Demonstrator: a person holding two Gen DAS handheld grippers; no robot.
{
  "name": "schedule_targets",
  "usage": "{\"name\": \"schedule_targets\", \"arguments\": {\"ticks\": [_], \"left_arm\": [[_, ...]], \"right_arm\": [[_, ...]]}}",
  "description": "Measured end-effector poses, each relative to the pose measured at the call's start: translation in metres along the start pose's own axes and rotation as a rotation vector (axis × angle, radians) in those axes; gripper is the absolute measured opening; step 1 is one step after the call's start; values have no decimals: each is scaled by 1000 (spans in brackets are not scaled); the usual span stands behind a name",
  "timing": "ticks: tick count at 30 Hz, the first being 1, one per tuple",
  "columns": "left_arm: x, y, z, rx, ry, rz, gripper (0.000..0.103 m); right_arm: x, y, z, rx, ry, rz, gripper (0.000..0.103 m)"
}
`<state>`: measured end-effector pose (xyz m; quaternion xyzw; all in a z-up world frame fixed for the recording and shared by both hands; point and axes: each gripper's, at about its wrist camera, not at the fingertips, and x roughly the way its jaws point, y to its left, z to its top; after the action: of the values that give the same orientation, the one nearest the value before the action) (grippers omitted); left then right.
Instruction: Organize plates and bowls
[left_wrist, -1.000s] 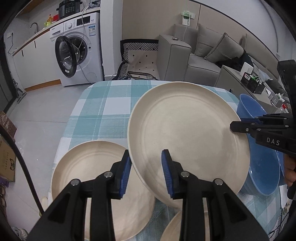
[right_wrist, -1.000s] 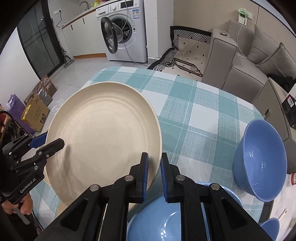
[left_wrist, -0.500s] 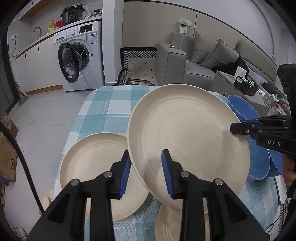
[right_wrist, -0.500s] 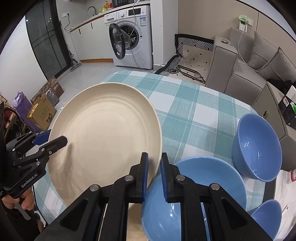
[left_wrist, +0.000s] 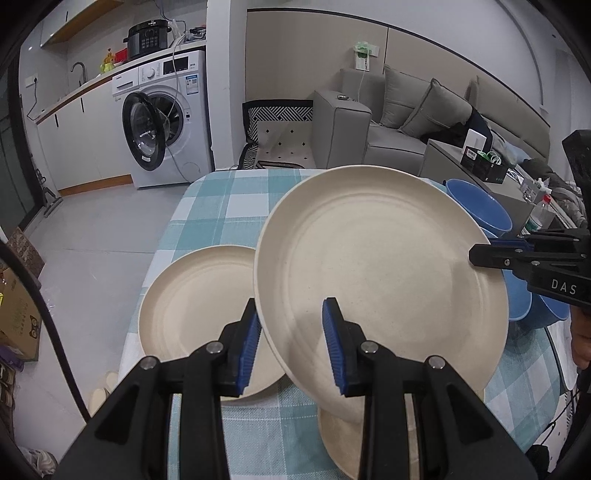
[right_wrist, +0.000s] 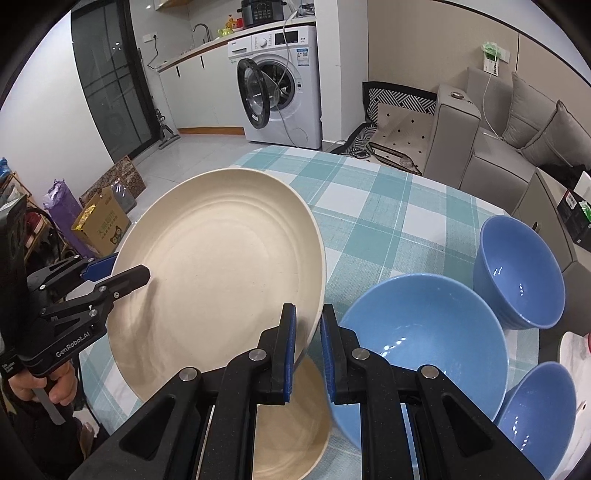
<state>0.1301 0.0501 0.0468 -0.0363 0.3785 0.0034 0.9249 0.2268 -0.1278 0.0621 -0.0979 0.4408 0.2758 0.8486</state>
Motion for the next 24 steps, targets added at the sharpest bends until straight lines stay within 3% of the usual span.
{"name": "schedule_targets", "arguments": {"ticks": [24], "left_arm": [[-9, -11, -44, 6, 20, -33, 32]], "right_arm": [[-11, 8, -86, 72, -50, 23, 14]]}}
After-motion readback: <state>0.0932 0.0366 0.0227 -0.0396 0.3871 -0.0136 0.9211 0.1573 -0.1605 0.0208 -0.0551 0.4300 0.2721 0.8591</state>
